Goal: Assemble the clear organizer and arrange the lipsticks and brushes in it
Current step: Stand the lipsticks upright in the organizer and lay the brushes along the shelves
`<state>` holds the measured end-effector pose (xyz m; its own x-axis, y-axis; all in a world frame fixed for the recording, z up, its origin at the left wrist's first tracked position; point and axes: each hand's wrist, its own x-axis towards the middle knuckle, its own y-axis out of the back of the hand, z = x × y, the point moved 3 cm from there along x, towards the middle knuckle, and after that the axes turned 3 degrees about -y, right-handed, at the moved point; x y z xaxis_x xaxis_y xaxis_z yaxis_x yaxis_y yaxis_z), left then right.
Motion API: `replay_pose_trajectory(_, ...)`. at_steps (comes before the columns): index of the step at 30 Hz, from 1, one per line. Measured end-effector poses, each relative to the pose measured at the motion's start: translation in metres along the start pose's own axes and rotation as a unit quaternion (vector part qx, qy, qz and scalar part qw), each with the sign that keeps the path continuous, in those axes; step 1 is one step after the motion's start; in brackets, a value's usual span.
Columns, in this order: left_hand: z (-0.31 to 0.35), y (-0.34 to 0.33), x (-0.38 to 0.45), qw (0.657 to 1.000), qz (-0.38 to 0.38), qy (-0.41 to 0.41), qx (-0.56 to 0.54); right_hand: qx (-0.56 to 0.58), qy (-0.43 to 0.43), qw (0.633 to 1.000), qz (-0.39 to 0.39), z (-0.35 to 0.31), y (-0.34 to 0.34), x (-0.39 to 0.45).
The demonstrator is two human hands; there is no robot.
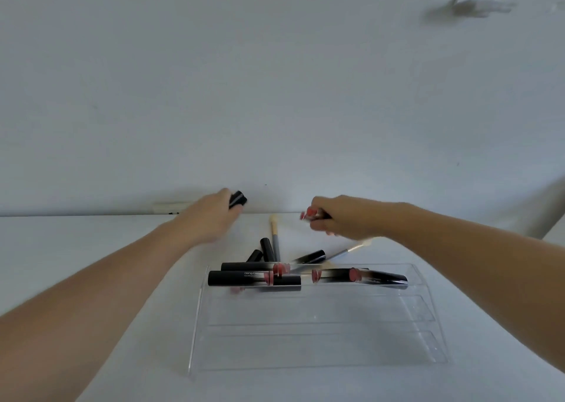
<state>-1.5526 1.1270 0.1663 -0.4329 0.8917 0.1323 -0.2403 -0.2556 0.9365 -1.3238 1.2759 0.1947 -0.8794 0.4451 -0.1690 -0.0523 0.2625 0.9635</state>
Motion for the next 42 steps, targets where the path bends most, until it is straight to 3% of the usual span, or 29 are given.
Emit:
replay_pose_trajectory(5,0.022,0.051,-0.059,0.981,0.115,-0.108,-0.111,0.12,0.018,0.986,0.111,-0.004,0.031,-0.063)
replay_pose_trajectory(9,0.056,0.057,-0.122,0.958,0.145,-0.239,-0.063,0.154,0.029,0.973,0.168,-0.025,0.017,-0.113)
replay_pose_trajectory(15,0.081,0.028,-0.169,0.915,0.185,-0.348,0.085,0.005,0.127,0.957,0.259,-0.062,-0.023,-0.154)
replay_pose_trajectory(23,0.077,0.003,-0.17,0.929,0.11,-0.345,0.081,-0.057,0.142,0.953,0.261,-0.061,-0.057,-0.157)
replay_pose_trajectory(34,0.074,0.0,-0.17,0.932,0.121,-0.34,0.021,-0.072,0.105,0.963,0.239,-0.053,-0.063,-0.15)
replay_pose_trajectory(42,0.075,0.008,-0.171,0.938,0.119,-0.325,-0.012,0.028,0.088,0.957,0.274,-0.051,-0.029,-0.135)
